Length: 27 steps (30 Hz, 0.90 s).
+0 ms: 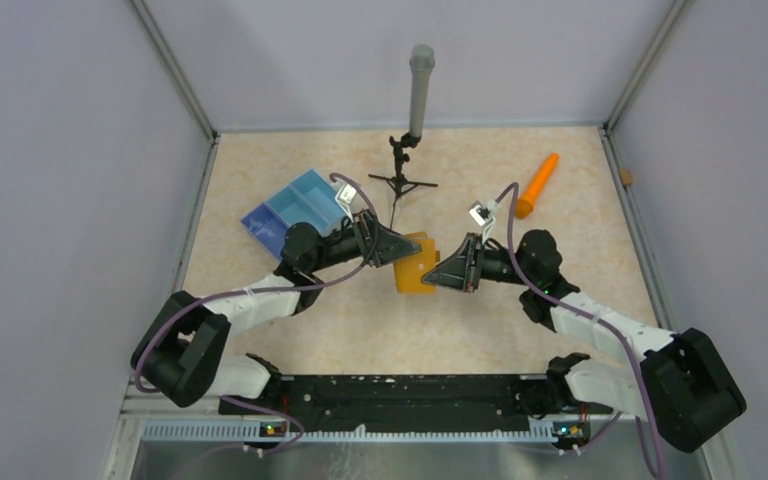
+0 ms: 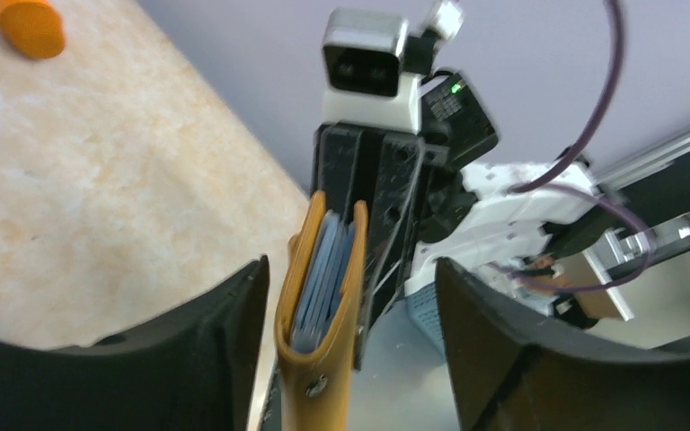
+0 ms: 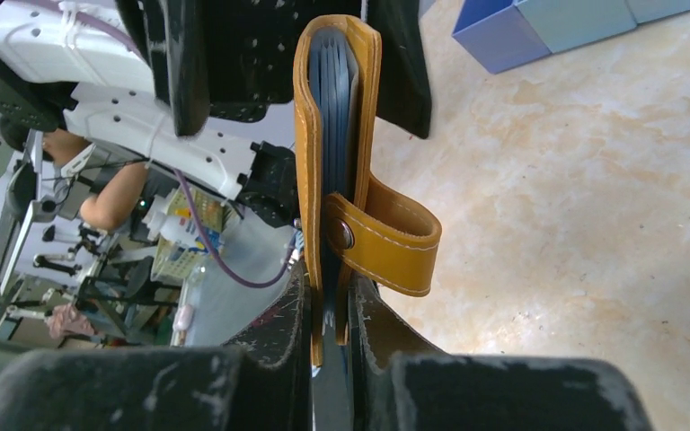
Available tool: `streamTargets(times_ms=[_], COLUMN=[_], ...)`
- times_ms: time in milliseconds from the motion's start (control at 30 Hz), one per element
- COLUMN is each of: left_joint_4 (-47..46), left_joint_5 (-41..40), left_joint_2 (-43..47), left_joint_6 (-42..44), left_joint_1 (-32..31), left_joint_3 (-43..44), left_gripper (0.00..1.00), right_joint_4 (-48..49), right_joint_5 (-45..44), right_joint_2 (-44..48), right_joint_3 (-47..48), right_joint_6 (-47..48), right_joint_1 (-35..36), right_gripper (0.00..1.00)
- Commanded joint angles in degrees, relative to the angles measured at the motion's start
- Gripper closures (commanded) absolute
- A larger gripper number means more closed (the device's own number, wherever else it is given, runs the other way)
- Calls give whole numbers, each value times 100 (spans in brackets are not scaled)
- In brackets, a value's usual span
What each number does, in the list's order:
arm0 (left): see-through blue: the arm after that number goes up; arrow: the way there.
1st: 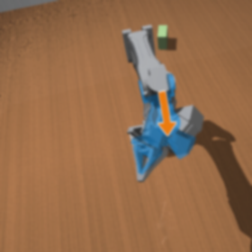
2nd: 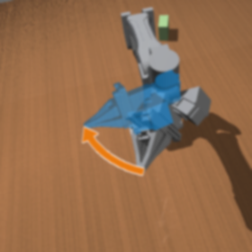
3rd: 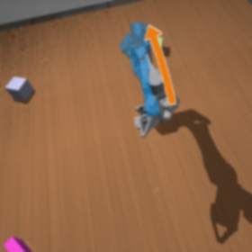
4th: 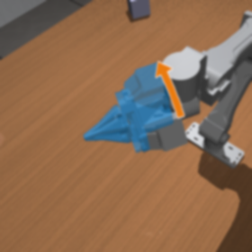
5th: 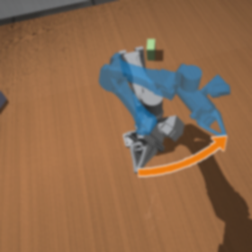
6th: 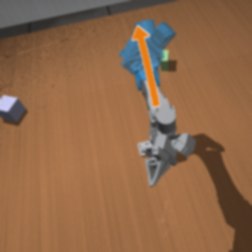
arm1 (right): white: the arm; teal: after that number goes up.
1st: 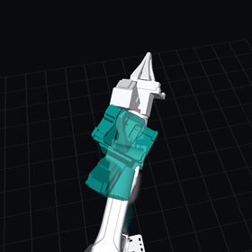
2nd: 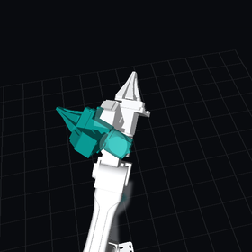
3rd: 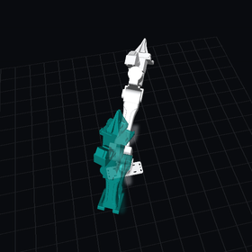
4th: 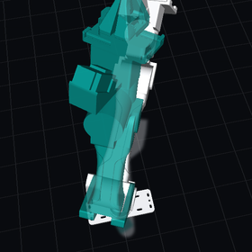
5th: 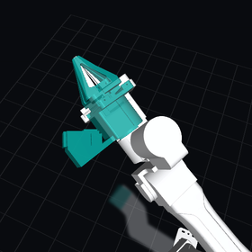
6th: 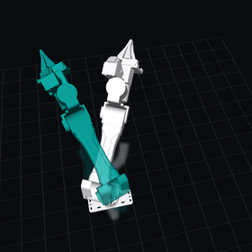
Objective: Put the credit cards into the card holder
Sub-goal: Close the card holder at the center of the board.
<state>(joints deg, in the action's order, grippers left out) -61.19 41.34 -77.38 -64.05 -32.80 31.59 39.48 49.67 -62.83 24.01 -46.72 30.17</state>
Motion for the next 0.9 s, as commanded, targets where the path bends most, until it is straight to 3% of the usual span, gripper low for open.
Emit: streamTargets(times_ms=[0,100,200,433,500,567,633,733,867], left_joint_4=[804,2024,2544,1832,1672,1752,1799,1717,1638], left_joint_5=[-60,-171,-184,-232,-156,-34,94,519,894], left_joint_2=[327,594,746,756,710,719,780,827,931], left_joint_6=[667,1402,1695,1308,1231,1310,1342,1244,1150], left_joint_1=[-50,-138,-222,-230,-229,-219,-187,-126,-83], left_joint_3=[-17,117,147,-187,-251,-295,-347,-364,-365], left_gripper=[21,14,17,60,75,84,90,93,94], right_joint_4=[186,23,-83,-213,-475,-1126,-1750,-2061,-1578], right_joint_5=[-386,-375,-325,-231,-257,-380,-540,-529,-213], right_joint_2=[110,162,159,119,157,323,596,994,1147], right_joint_3=[131,178,217,242,317,421,439,273,-7], right_joint_6=[141,204,250,245,375,732,1027,1068,860], right_joint_1=[46,41,42,42,25,-85,-360,-854,-996], right_gripper=[100,100,100,100,83,55,36,29,27])
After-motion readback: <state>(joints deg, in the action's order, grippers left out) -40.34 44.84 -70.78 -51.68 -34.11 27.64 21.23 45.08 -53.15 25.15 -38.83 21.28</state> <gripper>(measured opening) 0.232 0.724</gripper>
